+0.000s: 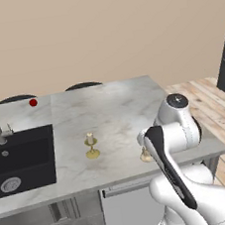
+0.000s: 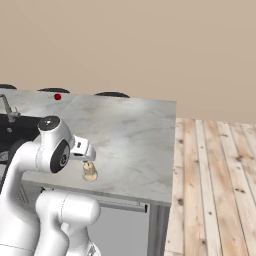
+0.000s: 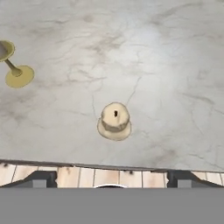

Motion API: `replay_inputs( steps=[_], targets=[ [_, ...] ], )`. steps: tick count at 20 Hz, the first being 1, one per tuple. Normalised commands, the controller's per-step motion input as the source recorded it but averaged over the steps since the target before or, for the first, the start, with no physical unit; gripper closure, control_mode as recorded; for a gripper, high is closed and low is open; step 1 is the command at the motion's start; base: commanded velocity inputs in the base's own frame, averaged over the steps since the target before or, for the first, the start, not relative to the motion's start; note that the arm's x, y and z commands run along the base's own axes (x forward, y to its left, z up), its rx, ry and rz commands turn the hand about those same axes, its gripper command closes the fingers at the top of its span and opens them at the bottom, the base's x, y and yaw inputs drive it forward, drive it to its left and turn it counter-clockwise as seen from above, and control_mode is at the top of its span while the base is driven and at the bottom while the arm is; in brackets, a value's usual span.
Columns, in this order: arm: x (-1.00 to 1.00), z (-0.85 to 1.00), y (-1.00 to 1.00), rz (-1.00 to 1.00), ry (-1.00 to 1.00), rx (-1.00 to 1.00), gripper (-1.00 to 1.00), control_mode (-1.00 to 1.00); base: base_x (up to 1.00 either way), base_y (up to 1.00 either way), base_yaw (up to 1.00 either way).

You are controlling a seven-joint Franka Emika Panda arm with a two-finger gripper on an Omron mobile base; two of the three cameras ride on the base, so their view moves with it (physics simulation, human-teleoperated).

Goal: Pick the candle and candle from the dining table and place them in the open cabinet. Close the cabinet after placing the objects.

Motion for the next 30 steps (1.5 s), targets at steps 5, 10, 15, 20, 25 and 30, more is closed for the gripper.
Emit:
replay_inputs(
  steps=[5,10,15,20,25,30],
  targets=[
    [0.0,-0.15,0.01,-0.17,-0.02,0.0,-1.0,-1.0,0.0,0.0,0.0],
    [0.01,-0.33,0.0,-0.15,0.01,0.0,-1.0,-1.0,0.0,0.0,0.0],
    [0.23,-0.37,0.06,-0.06,0.04,0.0,-1.0,-1.0,0.0,0.0,0.0],
    [0.25,-0.27,0.02,0.0,0.0,0.0,-1.0,-1.0,0.0,0.0,0.0],
    [0.12,-0.13,0.0,0.0,0.0,0.0,-1.0,-1.0,0.0,0.0,0.0],
    [0.08,-0.2,0.01,0.0,0.0,0.0,-1.0,-1.0,0.0,0.0,0.0]
  ],
)
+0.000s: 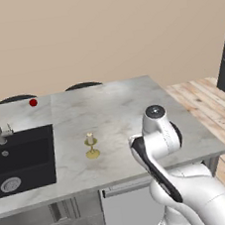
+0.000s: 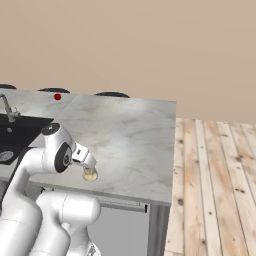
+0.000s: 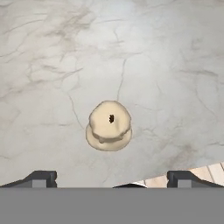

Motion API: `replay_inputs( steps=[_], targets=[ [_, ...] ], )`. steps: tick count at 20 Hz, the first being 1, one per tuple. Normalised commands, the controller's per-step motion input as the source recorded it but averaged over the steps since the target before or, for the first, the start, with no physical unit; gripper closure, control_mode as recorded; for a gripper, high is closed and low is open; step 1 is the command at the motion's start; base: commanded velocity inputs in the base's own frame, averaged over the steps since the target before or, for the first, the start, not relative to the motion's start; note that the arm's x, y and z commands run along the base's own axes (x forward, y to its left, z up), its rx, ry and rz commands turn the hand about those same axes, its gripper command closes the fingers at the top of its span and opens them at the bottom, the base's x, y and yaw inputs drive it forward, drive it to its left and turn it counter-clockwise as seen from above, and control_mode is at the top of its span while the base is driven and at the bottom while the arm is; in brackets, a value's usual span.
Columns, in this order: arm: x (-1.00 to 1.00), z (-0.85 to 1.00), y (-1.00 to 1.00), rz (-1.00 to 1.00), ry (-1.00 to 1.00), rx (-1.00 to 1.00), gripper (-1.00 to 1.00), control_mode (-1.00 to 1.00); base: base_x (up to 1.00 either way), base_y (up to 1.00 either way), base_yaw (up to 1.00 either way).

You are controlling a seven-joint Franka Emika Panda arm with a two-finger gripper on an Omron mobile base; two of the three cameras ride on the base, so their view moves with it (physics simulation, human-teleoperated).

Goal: Pick the candle and candle from the dining table and place them in the open cabinet. Close the cabinet after placing the objects.

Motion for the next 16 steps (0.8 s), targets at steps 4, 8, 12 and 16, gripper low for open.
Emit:
replay_inputs(
  steps=[4,8,12,16],
  targets=[
    [0.0,-0.32,0.0,0.0,0.0,0.0,-1.0,-1.0,0.0,0.0,0.0],
    [0.01,-0.33,0.0,0.0,0.0,0.0,-1.0,-1.0,0.0,0.0,0.0],
    [0.05,-0.28,0.0,0.0,-0.03,0.0,-1.0,-1.0,0.0,0.0,0.0],
    [0.01,-0.27,-0.08,0.0,-0.08,0.0,-1.0,-1.0,0.0,0.0,0.0]
  ],
)
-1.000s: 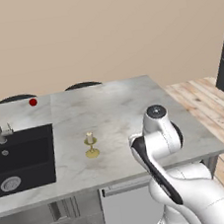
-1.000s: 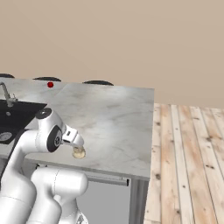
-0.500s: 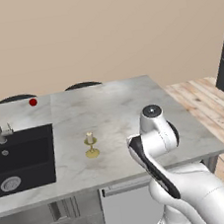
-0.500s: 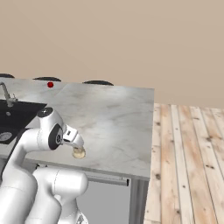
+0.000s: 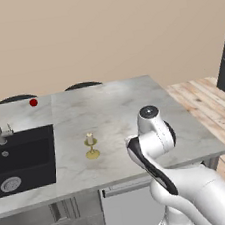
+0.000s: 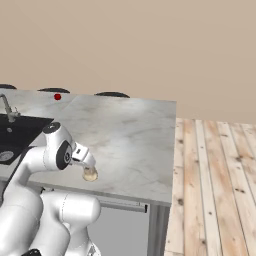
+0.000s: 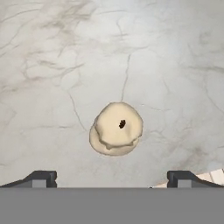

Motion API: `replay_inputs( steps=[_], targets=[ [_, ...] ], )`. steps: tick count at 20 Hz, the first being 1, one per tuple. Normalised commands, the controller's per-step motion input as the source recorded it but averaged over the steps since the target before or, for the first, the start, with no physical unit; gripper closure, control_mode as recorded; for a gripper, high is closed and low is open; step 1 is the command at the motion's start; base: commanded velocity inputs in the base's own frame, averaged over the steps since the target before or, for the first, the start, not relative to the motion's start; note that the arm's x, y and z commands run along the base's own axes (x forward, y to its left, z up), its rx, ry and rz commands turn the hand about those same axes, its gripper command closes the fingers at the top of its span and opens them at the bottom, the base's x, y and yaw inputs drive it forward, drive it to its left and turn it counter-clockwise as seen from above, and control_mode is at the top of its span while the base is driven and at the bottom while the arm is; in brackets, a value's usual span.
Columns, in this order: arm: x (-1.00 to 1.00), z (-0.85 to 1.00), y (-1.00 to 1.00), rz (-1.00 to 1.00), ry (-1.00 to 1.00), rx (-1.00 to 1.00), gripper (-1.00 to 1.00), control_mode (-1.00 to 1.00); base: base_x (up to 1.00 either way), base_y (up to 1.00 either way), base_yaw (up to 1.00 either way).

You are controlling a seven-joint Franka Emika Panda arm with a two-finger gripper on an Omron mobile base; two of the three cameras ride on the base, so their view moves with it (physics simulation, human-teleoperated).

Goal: Pick the candle and candle from the dining table and place them in the open cabinet. Close the cabinet after placing the objects.

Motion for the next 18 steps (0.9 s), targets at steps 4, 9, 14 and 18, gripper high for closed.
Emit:
replay_inputs(
  steps=[4,9,14,18],
  targets=[
    [0.0,-0.23,-0.16,0.0,-0.11,0.0,-1.0,-1.0,0.0,0.0,0.0],
    [0.0,-0.27,-0.18,-0.01,-0.07,0.0,-1.0,-1.0,0.0,0.0,0.0],
    [0.0,-0.36,-0.14,0.0,-0.04,0.0,-1.0,-1.0,0.0,0.0,0.0],
    [0.0,-0.43,-0.05,0.0,-0.01,0.0,-1.0,-1.0,0.0,0.0,0.0]
  ],
)
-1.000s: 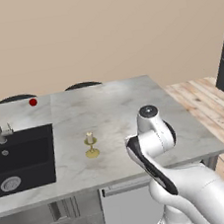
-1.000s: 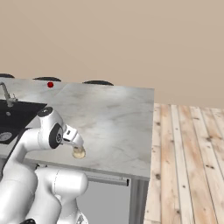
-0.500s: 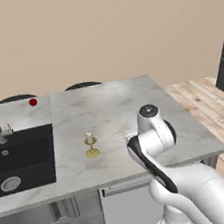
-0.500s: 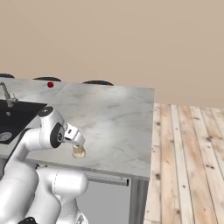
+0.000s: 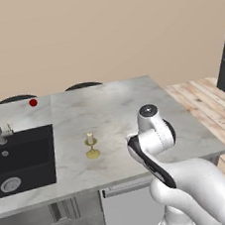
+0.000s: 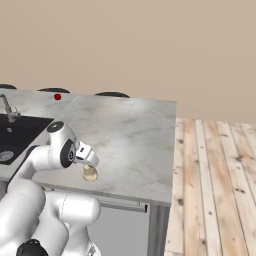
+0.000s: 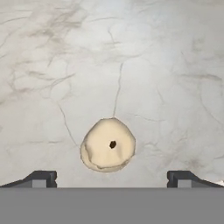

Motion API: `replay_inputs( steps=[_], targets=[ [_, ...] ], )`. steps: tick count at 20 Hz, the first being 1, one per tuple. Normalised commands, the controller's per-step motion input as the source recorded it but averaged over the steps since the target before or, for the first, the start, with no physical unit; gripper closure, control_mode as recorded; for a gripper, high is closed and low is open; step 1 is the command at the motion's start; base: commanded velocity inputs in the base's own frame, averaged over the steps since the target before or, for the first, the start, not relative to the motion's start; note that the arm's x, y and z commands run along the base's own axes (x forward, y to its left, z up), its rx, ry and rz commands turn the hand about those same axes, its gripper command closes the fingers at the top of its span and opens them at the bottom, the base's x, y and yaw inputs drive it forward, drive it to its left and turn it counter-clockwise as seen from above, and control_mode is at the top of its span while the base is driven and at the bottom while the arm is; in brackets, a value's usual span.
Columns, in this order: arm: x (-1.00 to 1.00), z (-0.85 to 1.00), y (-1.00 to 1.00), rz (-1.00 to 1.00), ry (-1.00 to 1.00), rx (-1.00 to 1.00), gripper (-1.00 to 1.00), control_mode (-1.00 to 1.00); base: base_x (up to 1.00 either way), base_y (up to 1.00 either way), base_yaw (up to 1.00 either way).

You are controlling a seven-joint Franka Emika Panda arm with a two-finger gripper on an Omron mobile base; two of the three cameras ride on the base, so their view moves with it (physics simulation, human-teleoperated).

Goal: Pick the candle and candle from the dining table and place them in the open cabinet. Close the cabinet after placing the objects.

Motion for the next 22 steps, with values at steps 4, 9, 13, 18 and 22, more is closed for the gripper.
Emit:
replay_inputs(
  steps=[4,9,13,18,22],
  targets=[
    [0.0,-0.48,0.0,0.0,0.0,0.0,-1.0,-1.0,0.0,0.0,0.0],
    [0.0,-0.44,-0.02,0.0,-0.01,0.0,-1.0,-1.0,0.0,0.0,0.0],
    [0.0,-0.41,-0.18,0.0,-0.05,0.0,-1.0,-1.0,0.0,0.0,0.0],
    [-0.01,-0.32,-0.24,0.0,-0.08,0.0,-1.0,-1.0,0.0,0.0,0.0],
    [-0.04,-0.36,-0.14,0.0,-0.06,0.0,-1.0,-1.0,0.0,0.0,0.0]
  ],
)
